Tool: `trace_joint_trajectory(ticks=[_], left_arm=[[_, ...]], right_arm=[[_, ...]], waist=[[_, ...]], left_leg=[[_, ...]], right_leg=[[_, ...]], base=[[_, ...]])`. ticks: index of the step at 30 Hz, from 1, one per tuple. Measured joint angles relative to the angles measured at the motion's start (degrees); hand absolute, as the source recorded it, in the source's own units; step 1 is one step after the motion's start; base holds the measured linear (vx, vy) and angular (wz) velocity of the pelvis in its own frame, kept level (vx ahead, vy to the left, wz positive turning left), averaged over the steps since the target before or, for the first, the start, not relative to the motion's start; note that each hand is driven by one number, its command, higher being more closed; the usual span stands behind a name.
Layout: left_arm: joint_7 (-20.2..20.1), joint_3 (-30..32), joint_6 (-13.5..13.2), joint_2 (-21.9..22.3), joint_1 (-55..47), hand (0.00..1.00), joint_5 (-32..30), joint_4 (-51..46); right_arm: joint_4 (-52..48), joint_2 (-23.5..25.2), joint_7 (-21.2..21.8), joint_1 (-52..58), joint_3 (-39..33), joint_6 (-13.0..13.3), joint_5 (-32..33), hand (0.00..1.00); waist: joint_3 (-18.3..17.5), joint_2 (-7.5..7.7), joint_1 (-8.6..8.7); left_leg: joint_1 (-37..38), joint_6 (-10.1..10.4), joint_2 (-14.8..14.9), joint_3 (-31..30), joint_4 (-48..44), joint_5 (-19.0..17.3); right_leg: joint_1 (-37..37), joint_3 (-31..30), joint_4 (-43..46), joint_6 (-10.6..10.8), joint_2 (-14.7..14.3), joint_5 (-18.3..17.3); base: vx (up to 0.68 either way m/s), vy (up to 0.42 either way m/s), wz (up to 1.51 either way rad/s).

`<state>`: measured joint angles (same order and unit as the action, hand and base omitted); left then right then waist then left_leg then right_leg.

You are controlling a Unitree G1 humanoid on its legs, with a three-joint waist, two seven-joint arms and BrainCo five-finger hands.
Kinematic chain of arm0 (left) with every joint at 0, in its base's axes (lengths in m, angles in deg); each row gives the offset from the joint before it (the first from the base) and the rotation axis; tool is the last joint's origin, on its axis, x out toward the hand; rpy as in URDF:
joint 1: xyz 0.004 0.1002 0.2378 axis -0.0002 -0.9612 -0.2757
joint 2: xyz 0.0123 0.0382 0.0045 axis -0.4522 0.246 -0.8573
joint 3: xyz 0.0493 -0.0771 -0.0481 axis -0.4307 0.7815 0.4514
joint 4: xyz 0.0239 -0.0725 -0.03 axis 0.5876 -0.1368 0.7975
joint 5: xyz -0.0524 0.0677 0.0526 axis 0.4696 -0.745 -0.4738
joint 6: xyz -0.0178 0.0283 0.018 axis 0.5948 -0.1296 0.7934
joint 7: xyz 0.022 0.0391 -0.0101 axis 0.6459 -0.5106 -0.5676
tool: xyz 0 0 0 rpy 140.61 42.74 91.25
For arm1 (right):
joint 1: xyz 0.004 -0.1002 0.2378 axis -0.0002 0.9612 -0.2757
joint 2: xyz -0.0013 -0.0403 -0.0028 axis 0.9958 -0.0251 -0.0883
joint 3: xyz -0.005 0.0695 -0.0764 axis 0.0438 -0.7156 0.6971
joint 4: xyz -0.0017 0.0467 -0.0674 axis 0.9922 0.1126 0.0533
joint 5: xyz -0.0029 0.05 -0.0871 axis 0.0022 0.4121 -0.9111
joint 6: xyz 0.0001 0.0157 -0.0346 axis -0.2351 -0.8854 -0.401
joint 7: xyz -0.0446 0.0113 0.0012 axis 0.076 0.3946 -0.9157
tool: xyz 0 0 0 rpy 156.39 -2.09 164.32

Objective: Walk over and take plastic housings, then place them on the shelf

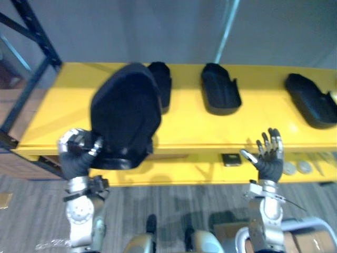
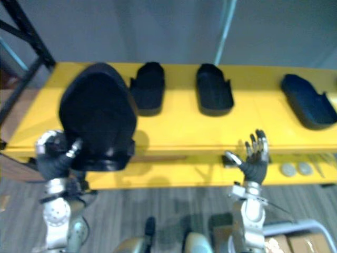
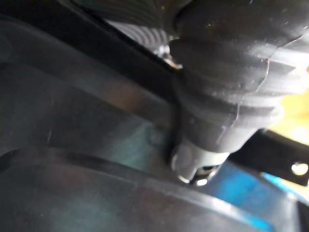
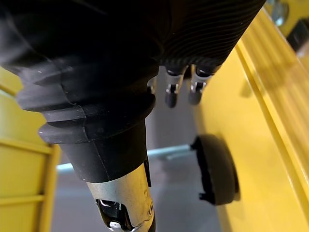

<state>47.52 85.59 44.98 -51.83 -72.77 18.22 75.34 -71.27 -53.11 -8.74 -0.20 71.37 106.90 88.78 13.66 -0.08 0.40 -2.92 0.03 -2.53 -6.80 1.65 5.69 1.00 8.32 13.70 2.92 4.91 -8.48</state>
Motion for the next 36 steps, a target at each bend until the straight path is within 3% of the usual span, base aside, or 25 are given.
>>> trace_joint_trajectory(ticks=[9,15,17,19,22,23,24,25,26,27,28,29,30,32,33,34,36], left_arm=[[-0.3,0.2,0.0,0.3,-1.1,1.00,0.1,-0.1],[-0.7,0.2,0.0,1.4,-3.7,1.00,2.8,-0.4],[-2.4,-0.1,0.0,2.0,-3.9,1.00,4.8,-0.4],[-4.7,-0.8,-0.1,3.1,-3.8,1.00,4.9,-0.4],[-6.3,-0.5,-0.2,2.9,-4.7,1.00,4.9,-0.4],[-6.4,-0.4,-0.2,2.4,-4.9,1.00,4.4,-0.2],[-6.5,-0.4,-0.1,2.5,-5.0,1.00,3.7,1.0],[-6.5,-0.4,-0.1,2.5,-5.2,1.00,3.6,1.4],[-6.5,-0.1,-0.2,2.5,-6.6,1.00,3.8,2.1],[-6.9,-0.1,-0.2,2.6,-7.8,1.00,3.7,2.8],[-7.6,-0.1,-0.3,2.7,-8.3,1.00,3.7,3.3],[-8.1,-0.1,-0.3,2.6,-8.3,1.00,2.7,3.9],[-8.1,0.0,-0.3,2.4,-8.2,1.00,2.0,3.9],[-8.6,0.0,-0.3,1.8,-6.9,1.00,1.0,4.0],[-9.3,0.0,-0.1,0.7,-4.3,1.00,0.4,4.8],[-9.9,0.0,0.0,-0.5,-2.5,1.00,0.2,6.0],[-10.4,-0.1,0.5,-2.9,-1.3,1.00,-0.3,6.9]], right_arm=[[0.0,0.3,0.0,-2.4,-0.7,0.1,0.2,0.00],[0.0,2.3,0.8,1.2,-0.7,0.3,0.6,0.00],[0.0,2.6,0.6,2.5,-1.3,0.3,0.4,0.00],[0.3,1.4,-1.2,3.0,-2.9,0.3,-0.2,0.00],[1.9,0.4,-1.5,2.0,-2.8,0.3,-0.1,0.00],[2.3,0.5,-1.5,1.2,-2.8,0.3,-0.1,0.00],[3.6,0.4,-1.2,0.3,-2.8,0.3,0.0,0.00],[4.2,0.4,-1.0,-0.3,-2.8,0.3,0.0,0.00],[4.7,0.4,-0.3,-1.1,-2.4,0.3,0.0,0.00],[4.8,0.1,-0.1,-1.0,-1.9,0.5,-0.1,0.00],[5.7,-0.5,0.0,-1.1,-2.0,0.9,-0.1,0.00],[6.9,-1.2,0.1,-1.1,-2.2,0.9,0.0,0.00],[7.0,-1.2,0.1,-1.1,-2.2,0.9,0.0,0.00],[7.1,-0.9,0.1,-1.1,-2.3,1.4,0.1,0.00],[7.8,-0.3,0.1,-1.3,-2.4,1.4,0.3,0.00],[8.2,0.6,-0.1,-1.3,-2.5,1.4,0.3,0.00],[8.2,2.5,-0.1,-1.4,-2.0,1.5,0.6,0.00]], waist=[[-0.3,0.42,-0.50],[-0.5,0.24,0.30],[-0.7,0.02,0.77],[-1.8,-1.63,0.88],[-2.4,-2.68,0.35],[-2.5,-1.88,0.57],[-2.8,0.56,0.88],[-2.4,1.40,0.47],[-2.7,0.69,0.06],[-3.8,-1.23,0.63],[-4.6,-2.51,0.50],[-5.1,-3.38,0.51],[-5.3,-3.63,0.60],[-5.5,-4.03,2.50],[-5.5,-4.00,3.39],[-4.5,-2.28,3.43],[-4.1,-0.77,3.20]], left_leg=[[2.9,-0.5,0.3,5.8,2.6,-0.9],[2.9,-0.5,-0.3,4.1,2.9,-1.9],[2.4,-0.5,1.4,11.8,2.0,-3.3],[-0.3,-0.5,3.4,18.9,-1.5,-3.2],[-0.7,-0.1,2.5,19.8,-3.6,-2.3],[-2.6,0.6,0.8,19.3,-7.0,-1.9],[-5.6,4.6,-1.4,17.7,-11.5,0.3],[-6.5,3.2,-1.4,17.3,-14.9,-0.6],[-7.2,1.1,2.6,16.6,-22.4,-3.8],[-5.8,2.6,7.2,15.2,-23.7,-4.0],[-3.7,3.5,9.8,14.4,-21.7,-3.2],[-1.2,5.1,9.5,13.2,-19.3,-4.6],[-0.9,5.2,9.3,14.0,-18.8,-5.8],[0.0,5.2,8.6,15.9,-16.9,-10.6],[1.0,7.0,7.8,16.8,-14.3,-13.5],[1.9,6.6,6.3,16.8,-13.9,-13.2],[2.6,5.8,4.7,16.6,-12.9,-13.5]], right_leg=[[-3.0,-1.1,-4.2,0.4,-0.2,0.5],[-5.5,1.7,-5.7,0.4,0.2,0.5],[-7.5,5.3,-7.4,0.6,0.9,0.9],[-7.9,8.7,-7.3,0.6,2.0,0.8],[-6.8,8.4,-4.3,0.4,3.4,-0.8],[-5.2,7.5,-1.9,1.0,5.6,-3.1],[-3.8,7.3,0.2,1.9,10.0,-3.8],[-3.8,6.7,0.3,2.7,11.4,-3.3],[-4.3,4.9,0.5,3.6,11.6,-2.8],[-4.4,3.3,0.8,3.8,11.1,-2.7],[-4.0,1.9,1.3,4.2,11.1,-2.6],[-3.3,0.4,1.8,4.7,11.7,-2.5],[-3.2,0.1,1.8,5.0,12.2,-2.3],[-3.0,0.7,1.5,6.9,13.3,-1.9],[-3.5,1.6,1.7,8.6,14.2,-1.4],[-4.4,2.0,1.5,9.4,15.5,-0.5],[-5.5,2.6,0.5,9.3,16.9,2.2]], base=[[0.11,-0.011,-0.06],[0.00,0.006,0.21],[0.00,0.027,0.85],[0.03,0.080,0.82],[0.05,0.082,0.23],[-0.03,0.114,0.30],[-0.04,0.120,0.17],[-0.03,0.101,-0.33],[0.04,0.130,-0.64],[0.04,0.162,-0.80],[0.04,0.269,-0.75],[0.02,0.258,-0.60],[0.02,0.337,-0.28],[0.01,0.350,0.23],[0.00,0.329,0.37],[-0.03,0.343,0.34],[-0.06,0.229,0.11]])
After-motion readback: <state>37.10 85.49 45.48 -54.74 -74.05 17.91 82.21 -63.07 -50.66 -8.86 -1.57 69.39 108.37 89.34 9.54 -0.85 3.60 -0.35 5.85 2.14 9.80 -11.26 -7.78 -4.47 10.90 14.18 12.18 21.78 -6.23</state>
